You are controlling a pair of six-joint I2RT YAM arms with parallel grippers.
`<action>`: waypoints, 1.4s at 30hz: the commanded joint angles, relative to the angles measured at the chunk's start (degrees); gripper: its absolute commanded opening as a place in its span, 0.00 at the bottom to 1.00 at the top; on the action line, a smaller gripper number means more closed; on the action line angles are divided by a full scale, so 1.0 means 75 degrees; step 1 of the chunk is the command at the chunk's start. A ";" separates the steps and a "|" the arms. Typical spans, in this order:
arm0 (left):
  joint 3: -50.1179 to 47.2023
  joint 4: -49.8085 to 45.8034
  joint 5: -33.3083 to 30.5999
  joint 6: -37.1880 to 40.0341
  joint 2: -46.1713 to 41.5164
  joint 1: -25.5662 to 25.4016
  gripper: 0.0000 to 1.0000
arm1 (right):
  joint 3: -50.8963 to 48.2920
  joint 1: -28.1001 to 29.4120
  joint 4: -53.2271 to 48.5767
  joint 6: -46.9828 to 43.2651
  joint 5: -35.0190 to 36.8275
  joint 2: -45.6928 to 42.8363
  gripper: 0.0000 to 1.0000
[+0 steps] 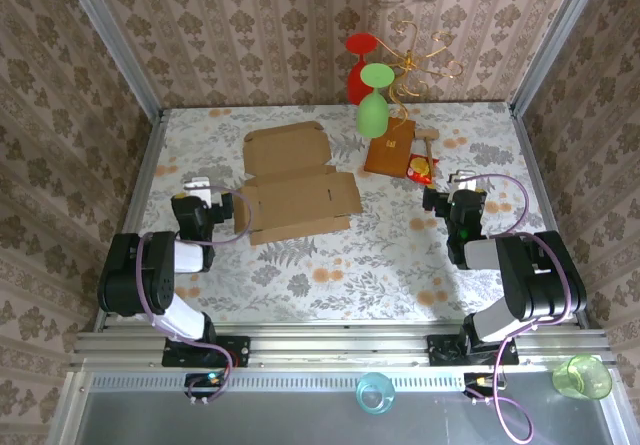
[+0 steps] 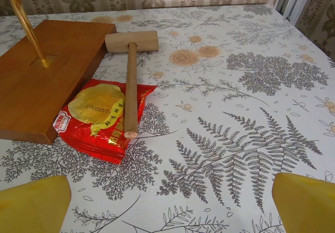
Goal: Fold the paper box
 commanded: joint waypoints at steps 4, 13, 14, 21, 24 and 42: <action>0.0182 -0.0151 0.0054 0.0153 -0.0058 -0.0029 1.00 | 0.0052 0.0027 0.0244 0.0083 0.0188 0.0061 1.00; 0.0182 -0.0153 0.0060 0.0154 -0.0061 -0.0032 1.00 | 0.0052 0.0024 0.0240 0.0085 0.0198 0.0059 1.00; 0.0174 -0.0152 0.0059 0.0155 -0.0053 -0.0032 1.00 | 0.0052 0.0025 0.0244 0.0078 0.0189 0.0068 1.00; 0.0178 -0.0153 0.0059 0.0154 -0.0062 -0.0032 1.00 | 0.0046 0.0025 0.0234 0.0089 0.0190 0.0059 1.00; 0.0174 -0.0147 0.0058 0.0149 -0.0059 -0.0032 1.00 | 0.0052 0.0024 0.0238 0.0086 0.0193 0.0068 1.00; -0.0318 -0.0921 -0.5553 0.2251 -0.3456 -0.4793 1.00 | -0.0034 0.0772 -0.1273 -0.0328 0.1122 -0.2799 1.00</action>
